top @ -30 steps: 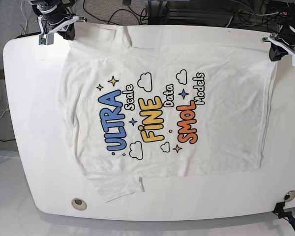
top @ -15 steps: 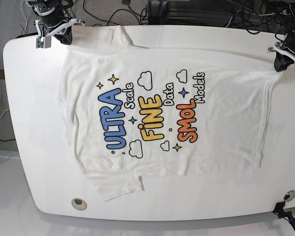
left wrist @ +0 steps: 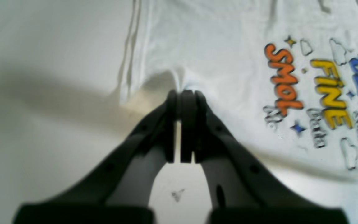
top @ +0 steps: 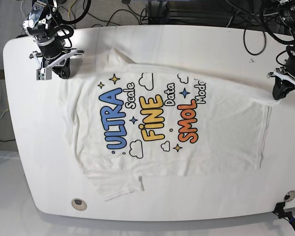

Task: Fold the T-shirt properly
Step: 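Lower the held shoulder edge onto the shirt body and open both grippers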

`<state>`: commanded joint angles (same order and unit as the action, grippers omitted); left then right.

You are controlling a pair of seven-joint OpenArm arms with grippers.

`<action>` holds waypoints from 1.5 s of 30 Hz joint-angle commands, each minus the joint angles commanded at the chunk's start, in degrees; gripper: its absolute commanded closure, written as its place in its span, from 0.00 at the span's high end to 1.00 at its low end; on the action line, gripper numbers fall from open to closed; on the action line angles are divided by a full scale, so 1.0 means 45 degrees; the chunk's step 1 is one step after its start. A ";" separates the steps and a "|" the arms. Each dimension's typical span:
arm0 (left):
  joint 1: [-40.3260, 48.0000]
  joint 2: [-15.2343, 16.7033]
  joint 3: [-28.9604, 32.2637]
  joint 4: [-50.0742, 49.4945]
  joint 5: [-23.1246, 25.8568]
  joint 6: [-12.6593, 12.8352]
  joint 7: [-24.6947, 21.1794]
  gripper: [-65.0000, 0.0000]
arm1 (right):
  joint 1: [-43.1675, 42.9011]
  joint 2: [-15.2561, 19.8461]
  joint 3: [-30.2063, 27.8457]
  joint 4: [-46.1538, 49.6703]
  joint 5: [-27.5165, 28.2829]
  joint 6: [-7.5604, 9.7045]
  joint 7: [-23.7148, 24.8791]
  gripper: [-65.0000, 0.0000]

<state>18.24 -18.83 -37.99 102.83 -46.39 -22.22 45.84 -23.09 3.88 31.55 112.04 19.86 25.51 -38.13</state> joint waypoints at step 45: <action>-0.3696 0.0036 0.0859 -0.4929 0.3230 -0.0429 -0.1099 0.04 | 0.3711 0.0711 -0.0121 -0.4004 -0.0384 0.0067 0.0164 0.00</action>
<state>1.61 -18.67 -34.12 80.65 -31.86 -24.15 40.89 -6.39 7.08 31.00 94.02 18.13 25.81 -37.39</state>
